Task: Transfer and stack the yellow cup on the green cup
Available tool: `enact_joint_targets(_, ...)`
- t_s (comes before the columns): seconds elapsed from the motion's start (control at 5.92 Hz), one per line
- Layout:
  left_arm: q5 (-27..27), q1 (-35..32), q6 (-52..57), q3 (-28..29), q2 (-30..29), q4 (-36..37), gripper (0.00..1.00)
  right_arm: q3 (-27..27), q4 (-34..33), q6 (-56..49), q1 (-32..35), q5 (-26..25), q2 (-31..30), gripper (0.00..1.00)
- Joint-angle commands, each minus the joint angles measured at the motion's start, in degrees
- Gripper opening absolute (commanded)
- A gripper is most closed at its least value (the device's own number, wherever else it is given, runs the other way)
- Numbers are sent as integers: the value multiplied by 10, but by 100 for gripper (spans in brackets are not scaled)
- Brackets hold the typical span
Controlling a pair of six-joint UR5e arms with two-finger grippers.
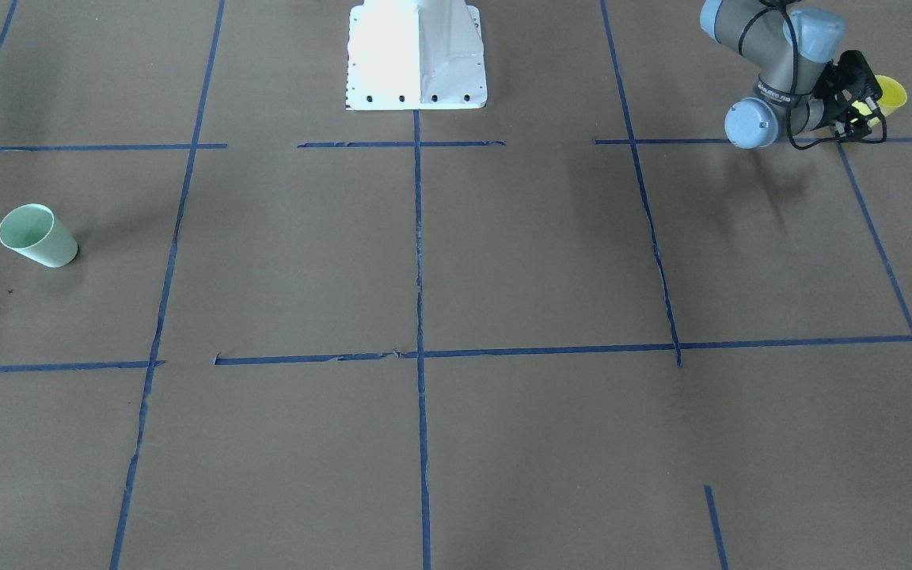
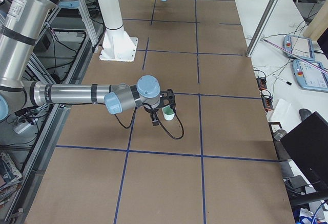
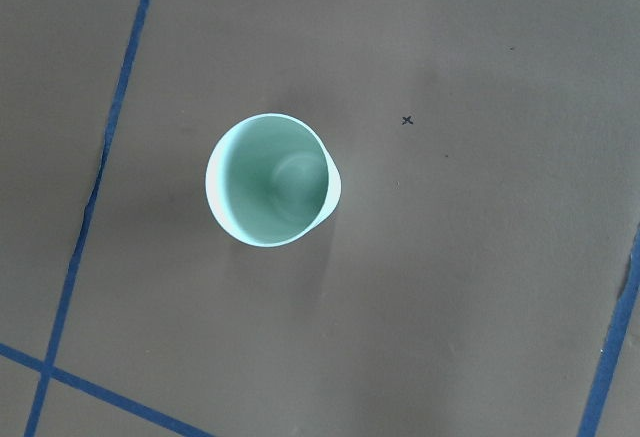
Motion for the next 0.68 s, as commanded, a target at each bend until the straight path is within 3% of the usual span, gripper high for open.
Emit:
enact_joint_targets(0.0,6,7,-5,71,-39,-19,100,-1,0,0,0,0,0,100)
enact_joint_targets(0.51,18,18,-17,116,-29,-69,100,-2,-1,0,0,0,-1,100)
